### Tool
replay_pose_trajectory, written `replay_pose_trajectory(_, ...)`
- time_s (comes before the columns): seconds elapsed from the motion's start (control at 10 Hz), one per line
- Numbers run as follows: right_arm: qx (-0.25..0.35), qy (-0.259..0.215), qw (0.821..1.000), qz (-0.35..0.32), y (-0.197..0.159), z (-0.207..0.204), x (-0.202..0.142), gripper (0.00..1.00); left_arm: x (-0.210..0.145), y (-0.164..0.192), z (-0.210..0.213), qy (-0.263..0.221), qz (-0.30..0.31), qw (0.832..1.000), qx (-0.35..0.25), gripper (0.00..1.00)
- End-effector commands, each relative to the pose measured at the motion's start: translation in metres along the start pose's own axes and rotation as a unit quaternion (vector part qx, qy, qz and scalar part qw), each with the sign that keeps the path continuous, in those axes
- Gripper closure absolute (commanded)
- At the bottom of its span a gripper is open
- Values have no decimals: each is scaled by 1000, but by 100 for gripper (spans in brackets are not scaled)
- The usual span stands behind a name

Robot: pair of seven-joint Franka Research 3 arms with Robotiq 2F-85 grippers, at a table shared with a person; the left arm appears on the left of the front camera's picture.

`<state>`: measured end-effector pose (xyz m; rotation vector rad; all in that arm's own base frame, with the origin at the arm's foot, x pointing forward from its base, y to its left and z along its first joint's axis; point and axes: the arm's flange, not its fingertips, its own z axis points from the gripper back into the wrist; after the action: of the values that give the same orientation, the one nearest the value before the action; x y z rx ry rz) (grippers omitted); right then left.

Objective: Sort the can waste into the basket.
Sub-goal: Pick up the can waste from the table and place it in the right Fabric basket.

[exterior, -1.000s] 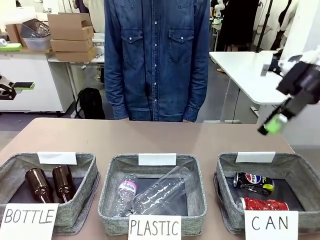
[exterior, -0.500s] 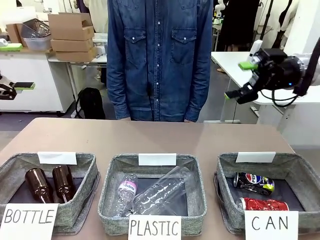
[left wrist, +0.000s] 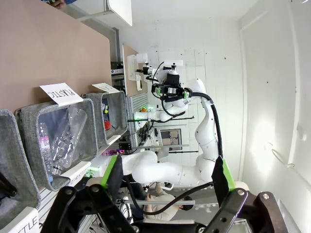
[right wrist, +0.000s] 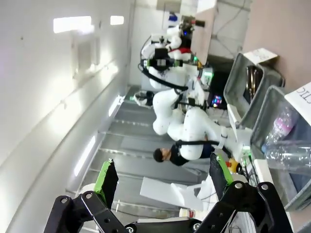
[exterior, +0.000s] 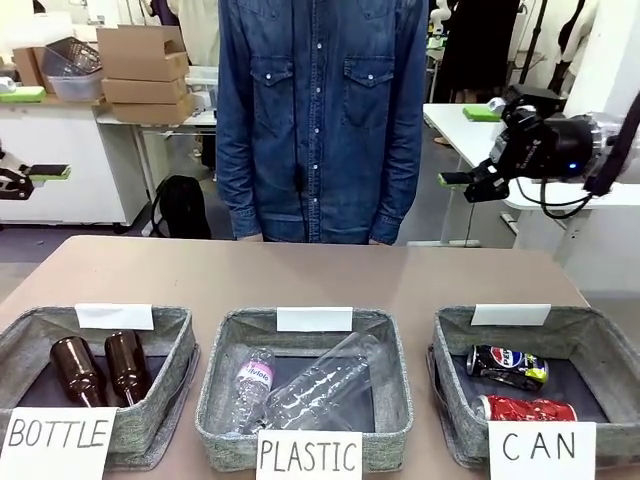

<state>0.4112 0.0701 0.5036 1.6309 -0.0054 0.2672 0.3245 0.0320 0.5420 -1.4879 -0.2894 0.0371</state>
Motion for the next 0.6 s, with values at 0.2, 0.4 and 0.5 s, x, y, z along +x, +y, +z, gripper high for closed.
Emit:
replay_pose_trajectory(0.2, -1, 14, 1000, 14, -1, 7, 7, 0, -3, -4, 1, -2, 7, 1000, 1, 4)
replay_pose_trajectory(0.4, -1, 14, 1000, 14, -1, 7, 7, 0, -3, -4, 1, -2, 7, 1000, 1, 4)
replay_pose_trajectory(0.5, -1, 14, 1000, 14, -1, 7, 7, 0, -3, -4, 1, -2, 7, 1000, 1, 4)
